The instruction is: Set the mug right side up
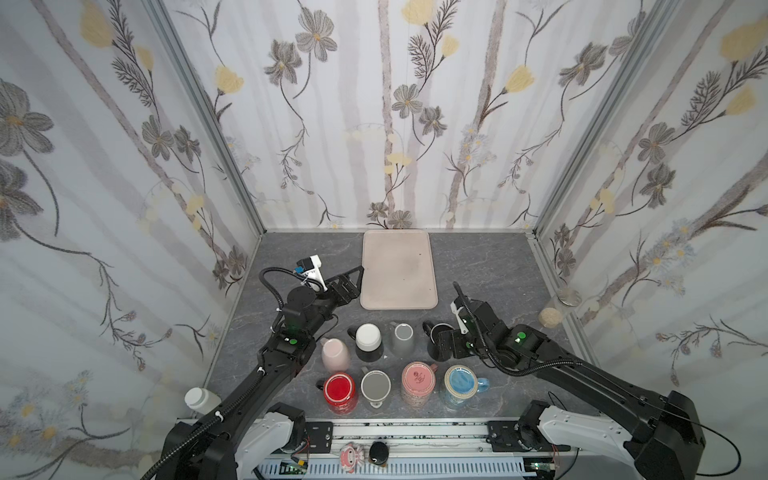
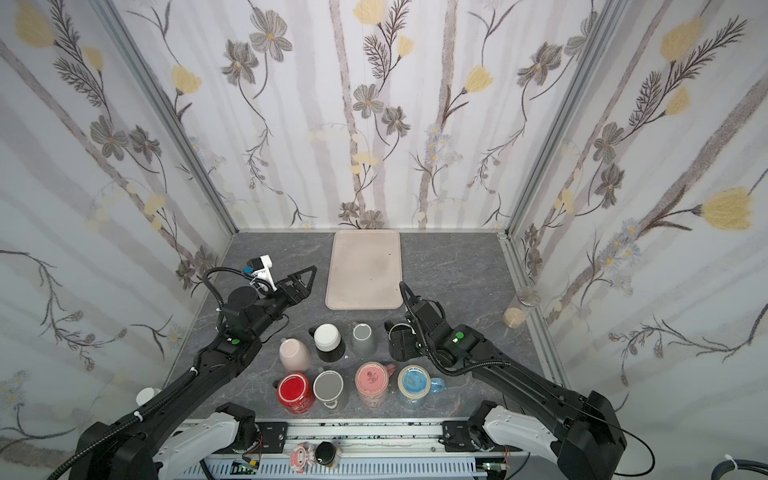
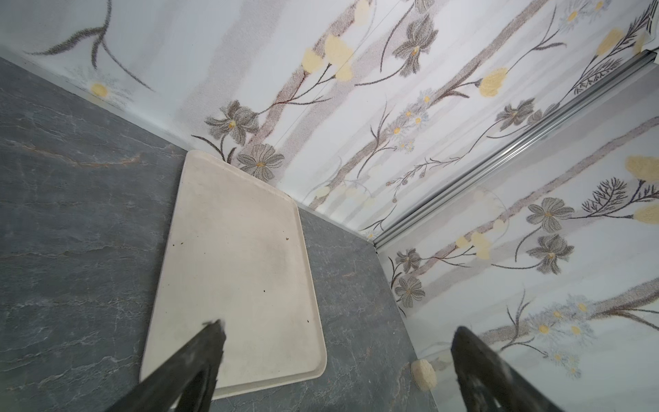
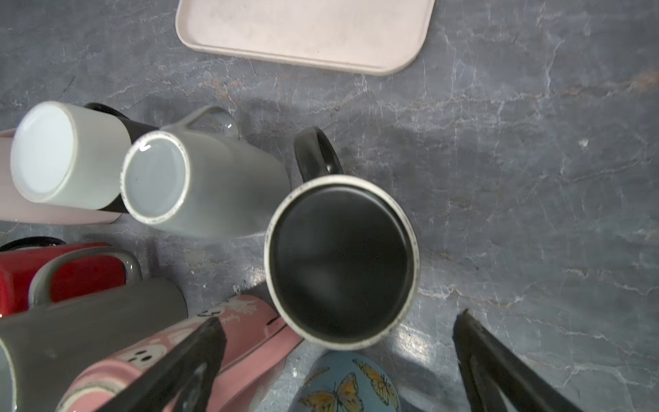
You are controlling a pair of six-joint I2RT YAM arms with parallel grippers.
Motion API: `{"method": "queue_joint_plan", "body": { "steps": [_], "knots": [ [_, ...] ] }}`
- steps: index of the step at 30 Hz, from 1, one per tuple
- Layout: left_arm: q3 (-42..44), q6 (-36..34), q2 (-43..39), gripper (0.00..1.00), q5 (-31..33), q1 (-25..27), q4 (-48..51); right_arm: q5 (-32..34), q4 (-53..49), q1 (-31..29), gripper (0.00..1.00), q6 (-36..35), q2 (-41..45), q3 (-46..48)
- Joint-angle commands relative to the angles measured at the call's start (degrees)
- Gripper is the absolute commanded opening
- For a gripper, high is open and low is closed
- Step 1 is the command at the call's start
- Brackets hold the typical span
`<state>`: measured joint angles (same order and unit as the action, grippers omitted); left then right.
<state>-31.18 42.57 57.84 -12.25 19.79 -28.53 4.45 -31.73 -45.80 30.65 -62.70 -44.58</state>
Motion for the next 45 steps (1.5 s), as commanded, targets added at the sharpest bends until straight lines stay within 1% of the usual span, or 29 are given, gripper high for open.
{"method": "queue_joint_plan", "body": {
  "steps": [1,6,8,13,16,18,20,22,25,29,33,36,38,41,45],
  "knots": [
    [-0.7,-0.1,0.6,1.0,-1.9,0.3,-0.9,5.0,1.4,-2.1,1.0,0.7,-2.3,-0.7],
    [-1.2,-0.5,0.8,1.0,-2.1,0.9,-0.5,7.9,1.7,-5.1,1.0,0.8,-6.0,-0.8],
    [-1.3,-0.6,0.8,1.0,-2.2,1.0,-0.4,9.7,0.7,-5.2,1.0,1.1,-6.7,-0.9],
    [-1.6,-1.0,0.8,1.0,-2.4,1.4,-0.3,16.5,-2.1,-4.9,1.0,2.8,-6.6,0.0],
    [-1.7,-1.3,0.9,1.0,-2.3,1.7,-0.1,18.1,-2.5,-4.4,1.0,3.7,-5.6,0.8],
    [-1.8,-1.3,0.8,1.0,-2.0,1.8,0.3,19.2,-3.0,-3.3,0.99,4.0,-4.6,1.0],
    [-2.0,-1.6,0.8,1.0,-1.8,2.2,0.3,19.8,-3.3,-1.7,1.0,4.4,-3.4,3.4],
    [-2.2,-2.0,1.1,1.0,-1.9,2.5,0.6,20.0,-3.3,1.3,1.0,4.7,-1.7,4.6],
    [-3.0,-2.8,1.9,1.0,-2.0,3.3,1.4,20.4,-3.2,4.0,1.0,4.8,0.7,6.1],
    [-4.3,-4.4,3.7,1.0,-1.9,5.0,1.8,19.6,-2.5,7.3,1.0,5.0,2.7,6.6],
    [-6.5,-7.8,5.8,1.0,-0.9,7.7,4.7,17.0,-1.8,8.2,1.0,4.5,5.2,6.1],
    [-10.4,-11.3,8.5,1.0,-0.8,10.6,11.2,17.0,-0.7,8.3,0.99,4.6,7.7,6.2],
    [-13.5,-14.3,10.7,0.96,0.4,13.6,16.4,17.0,0.6,8.3,1.0,4.5,9.0,6.1],
    [-17.9,-19.3,14.0,0.92,4.8,19.4,24.1,17.0,2.8,9.2,1.0,3.9,8.9,5.4],
    [-24.4,-24.0,21.2,0.83,8.1,26.5,32.8,16.6,6.2,12.1,0.99,2.7,8.5,5.1]
  ]
}}
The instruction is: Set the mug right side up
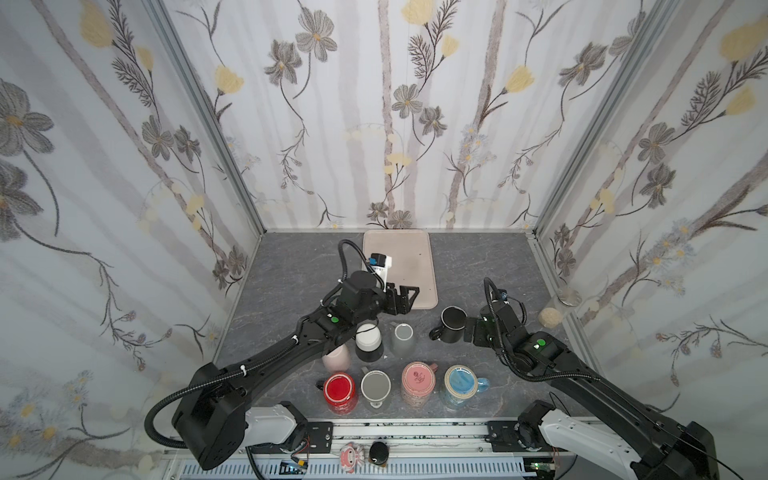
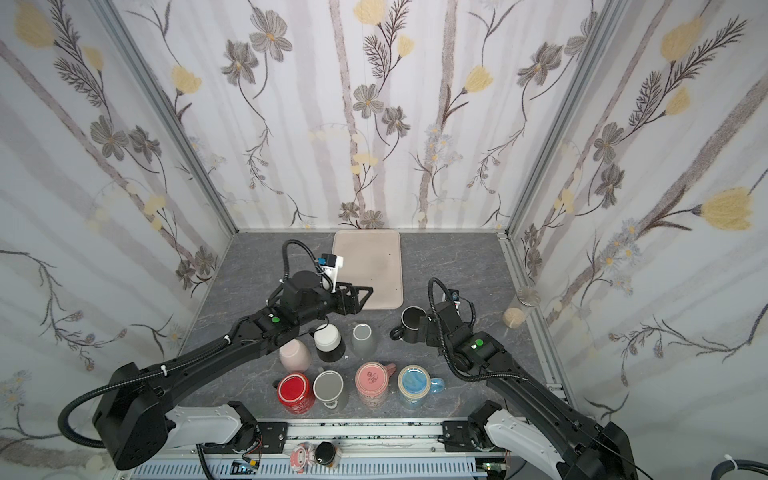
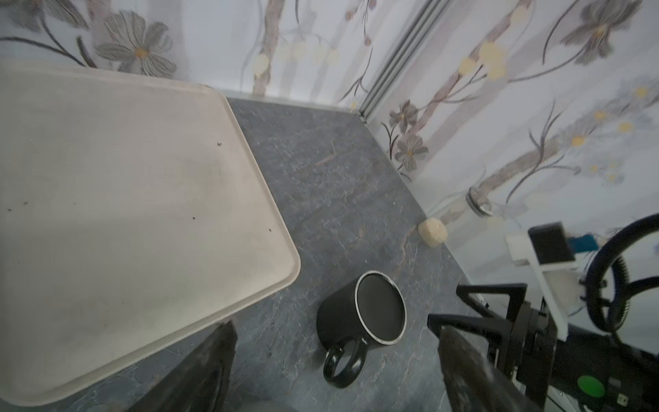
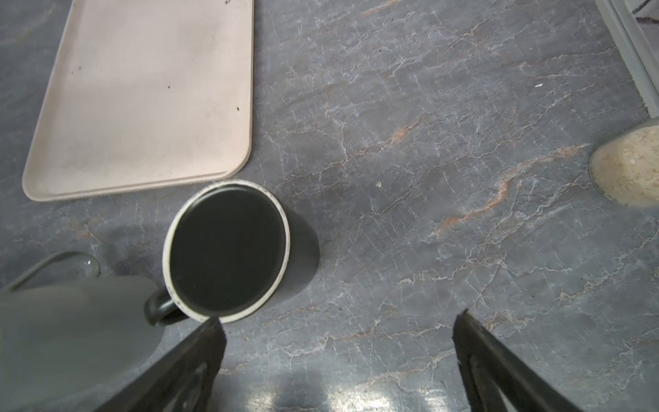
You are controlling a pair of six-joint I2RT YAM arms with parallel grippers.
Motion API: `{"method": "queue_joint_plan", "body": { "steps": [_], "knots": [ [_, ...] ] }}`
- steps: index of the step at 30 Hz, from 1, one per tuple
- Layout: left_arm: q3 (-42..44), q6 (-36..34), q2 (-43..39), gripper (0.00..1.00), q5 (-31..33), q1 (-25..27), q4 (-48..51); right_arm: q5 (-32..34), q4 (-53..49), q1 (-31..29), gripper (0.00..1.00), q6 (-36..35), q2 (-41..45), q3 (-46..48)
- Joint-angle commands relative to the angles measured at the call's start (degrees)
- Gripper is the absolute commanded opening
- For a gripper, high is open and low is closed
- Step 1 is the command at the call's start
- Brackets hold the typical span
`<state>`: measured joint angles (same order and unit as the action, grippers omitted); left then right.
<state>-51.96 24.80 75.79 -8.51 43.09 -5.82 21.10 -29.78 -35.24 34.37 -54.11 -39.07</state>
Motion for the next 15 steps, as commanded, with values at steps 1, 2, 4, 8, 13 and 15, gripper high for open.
{"method": "queue_joint_plan", "body": {
  "steps": [1,2,4,8,13,15],
  "knots": [
    [-5.3,-7.1,5.0,0.81,5.3,4.6,12.0,-0.3,5.1,2.3,1.0,-1.2,0.1,-0.3],
    [-7.3,-8.4,7.1,0.78,6.3,6.1,14.3,-1.0,6.2,3.5,0.99,-1.3,0.6,0.1],
    [-11.5,-10.4,11.3,0.73,7.8,8.7,18.8,-2.3,7.3,5.2,0.99,-1.5,1.4,0.7],
    [-19.6,-13.5,19.9,0.63,10.9,12.9,26.7,-4.1,8.2,7.5,1.0,-1.6,3.5,2.5],
    [-27.1,-15.3,26.9,0.54,13.2,15.0,31.6,-5.8,8.8,9.8,1.0,-1.6,6.3,5.0],
    [-28.7,-15.6,28.5,0.48,12.6,15.2,32.5,-6.1,8.9,10.5,1.0,-1.6,7.3,5.7]
  ]
}}
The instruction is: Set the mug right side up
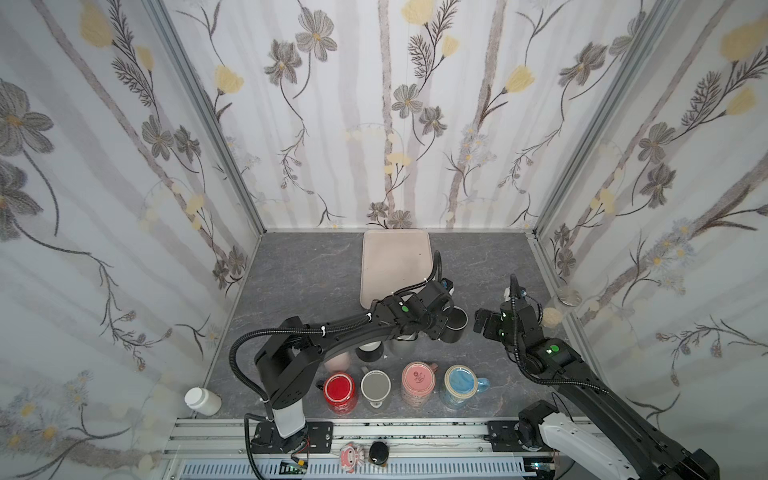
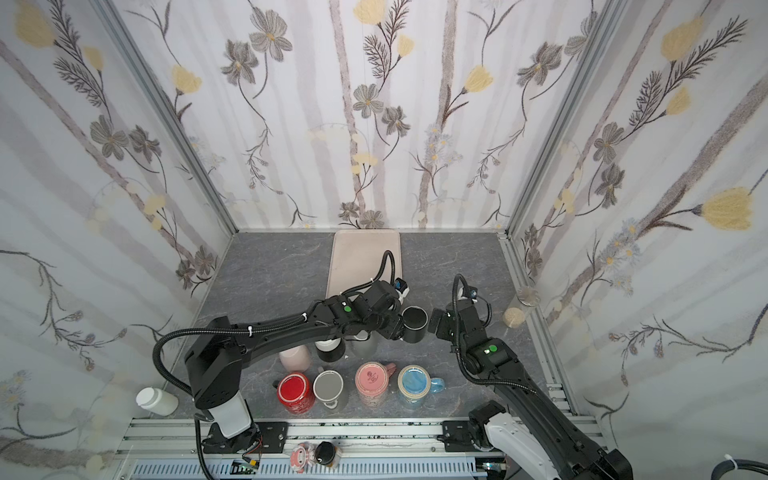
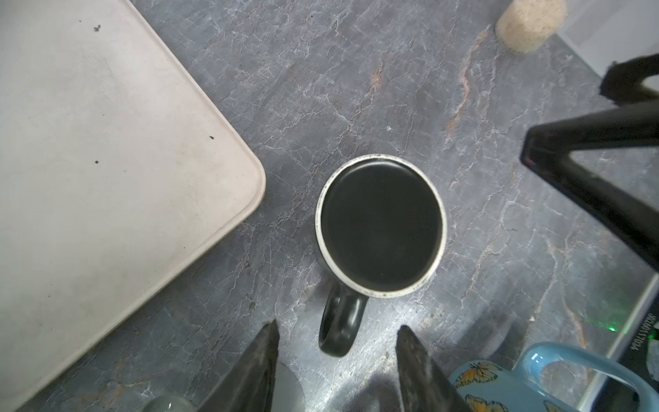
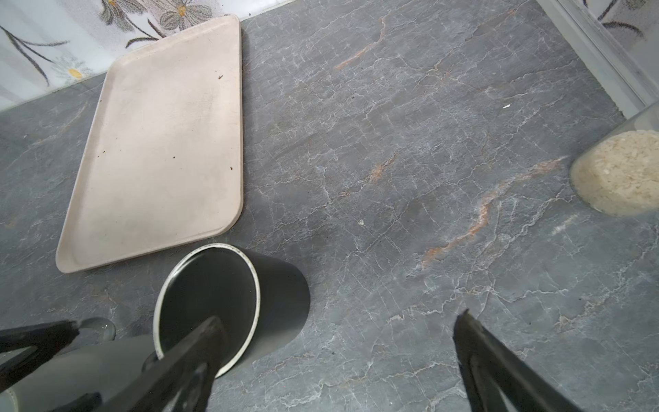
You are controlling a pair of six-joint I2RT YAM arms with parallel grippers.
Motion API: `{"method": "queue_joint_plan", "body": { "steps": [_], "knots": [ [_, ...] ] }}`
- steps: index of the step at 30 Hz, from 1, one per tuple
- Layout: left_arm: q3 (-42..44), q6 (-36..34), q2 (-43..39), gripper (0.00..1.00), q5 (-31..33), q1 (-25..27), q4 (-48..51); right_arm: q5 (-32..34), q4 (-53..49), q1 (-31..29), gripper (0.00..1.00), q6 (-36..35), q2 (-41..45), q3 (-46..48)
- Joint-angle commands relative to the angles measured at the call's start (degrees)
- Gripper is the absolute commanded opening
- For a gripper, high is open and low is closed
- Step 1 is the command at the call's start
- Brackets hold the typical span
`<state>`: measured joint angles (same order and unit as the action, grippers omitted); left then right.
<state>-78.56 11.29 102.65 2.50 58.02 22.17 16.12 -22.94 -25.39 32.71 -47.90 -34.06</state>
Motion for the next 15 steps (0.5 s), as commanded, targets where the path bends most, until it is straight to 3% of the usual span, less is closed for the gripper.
{"method": "queue_joint_plan", "body": {
  "steps": [1,15],
  "knots": [
    [-2.8,-2.2,2.3,0.47,1.3,0.3,4.8,-1.3,2.0,1.0,1.0,-0.1,1.6,1.0],
    [-6.2,-3.3,8.4,0.48,3.6,2.2,7.5,-5.3,4.3,4.9,1.0,-0.8,2.9,2.9]
  ]
}}
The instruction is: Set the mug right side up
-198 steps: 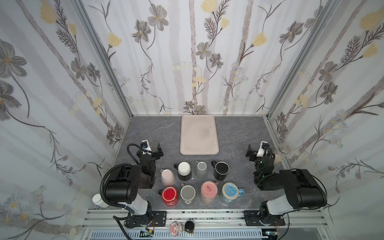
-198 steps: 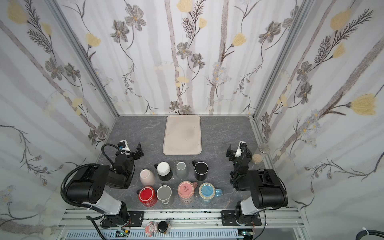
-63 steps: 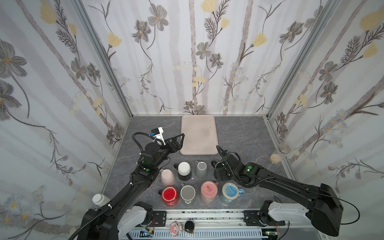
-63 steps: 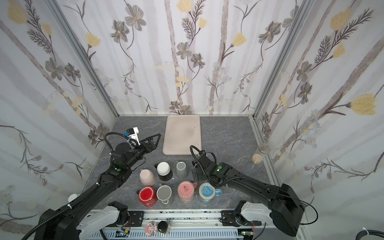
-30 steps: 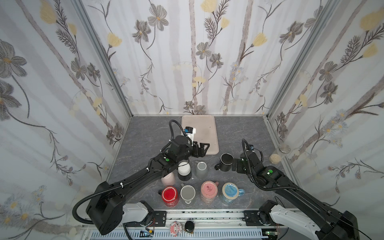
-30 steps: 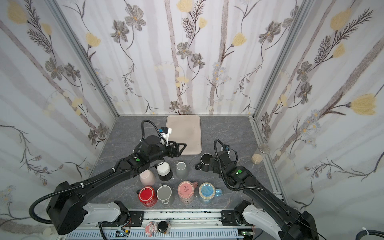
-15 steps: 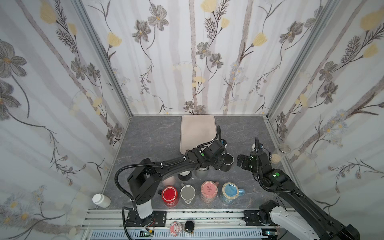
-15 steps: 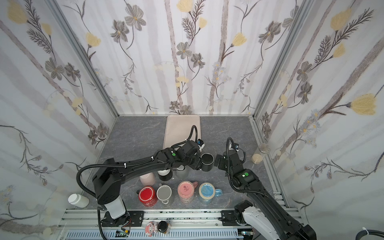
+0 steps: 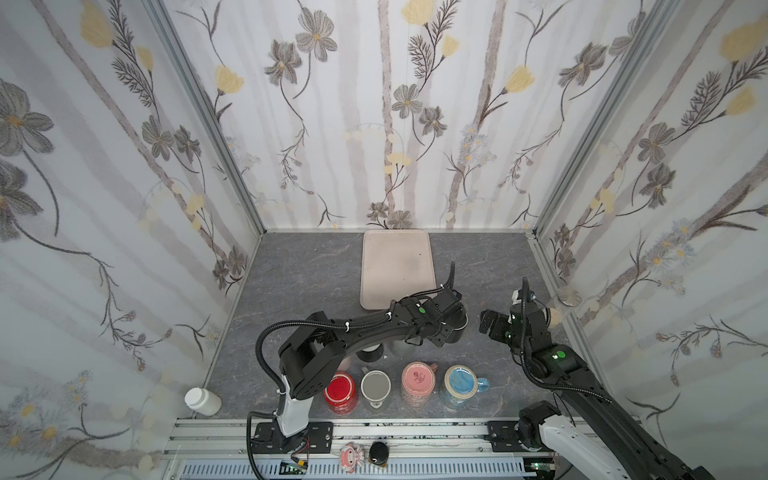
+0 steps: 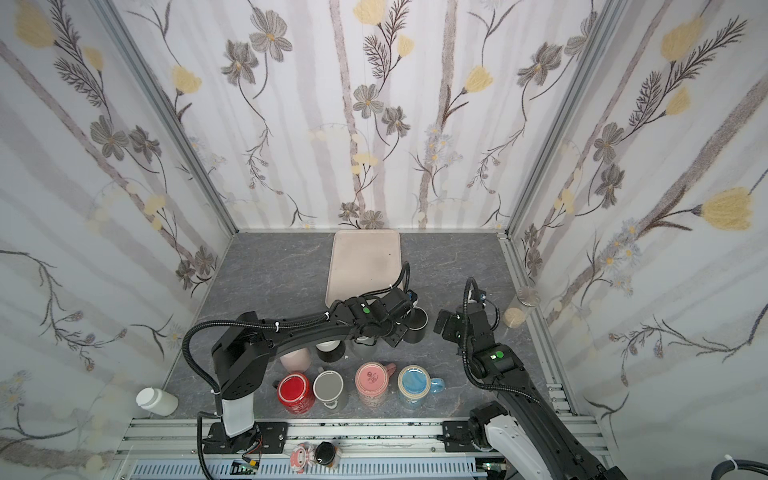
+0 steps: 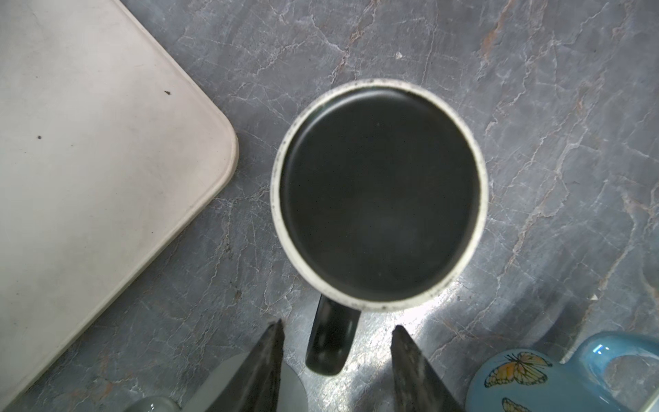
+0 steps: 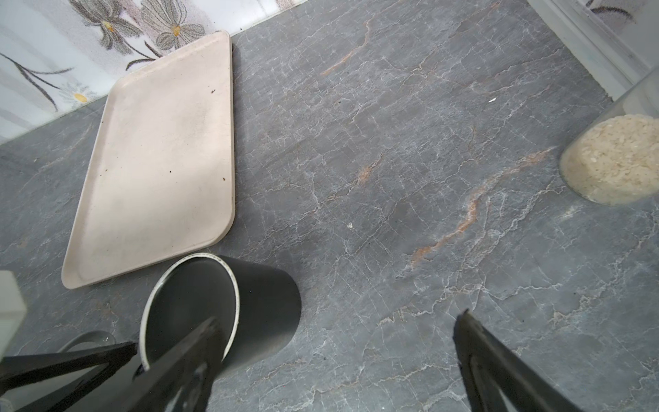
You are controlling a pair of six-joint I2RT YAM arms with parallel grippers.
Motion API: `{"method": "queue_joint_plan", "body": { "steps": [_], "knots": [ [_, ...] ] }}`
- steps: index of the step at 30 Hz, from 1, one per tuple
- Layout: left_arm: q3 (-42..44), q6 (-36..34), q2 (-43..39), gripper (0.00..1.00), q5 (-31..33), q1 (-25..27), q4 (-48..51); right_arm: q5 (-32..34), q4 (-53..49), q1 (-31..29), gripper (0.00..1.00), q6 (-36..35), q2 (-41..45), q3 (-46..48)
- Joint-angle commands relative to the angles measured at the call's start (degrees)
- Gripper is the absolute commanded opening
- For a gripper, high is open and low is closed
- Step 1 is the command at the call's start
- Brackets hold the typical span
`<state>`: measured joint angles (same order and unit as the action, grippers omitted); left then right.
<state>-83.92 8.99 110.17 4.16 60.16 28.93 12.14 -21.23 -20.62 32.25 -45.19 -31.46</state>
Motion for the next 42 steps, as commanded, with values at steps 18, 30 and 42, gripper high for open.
{"method": "queue_joint_plan", "body": {
  "steps": [18,30,42],
  "knots": [
    [-0.4,-2.5,3.3,0.32,5.2,0.0,-3.7,-2.5,2.8,1.1,1.0,-0.2,0.6,1.0],
    [1.0,-3.7,2.1,0.07,5.7,0.0,-7.6,-3.7,3.4,1.2,0.99,-0.8,1.2,1.4],
    [8.0,-3.7,-9.8,0.0,7.3,-1.0,-21.7,-9.3,17.1,1.2,1.0,-1.9,9.6,4.8]
  ]
}}
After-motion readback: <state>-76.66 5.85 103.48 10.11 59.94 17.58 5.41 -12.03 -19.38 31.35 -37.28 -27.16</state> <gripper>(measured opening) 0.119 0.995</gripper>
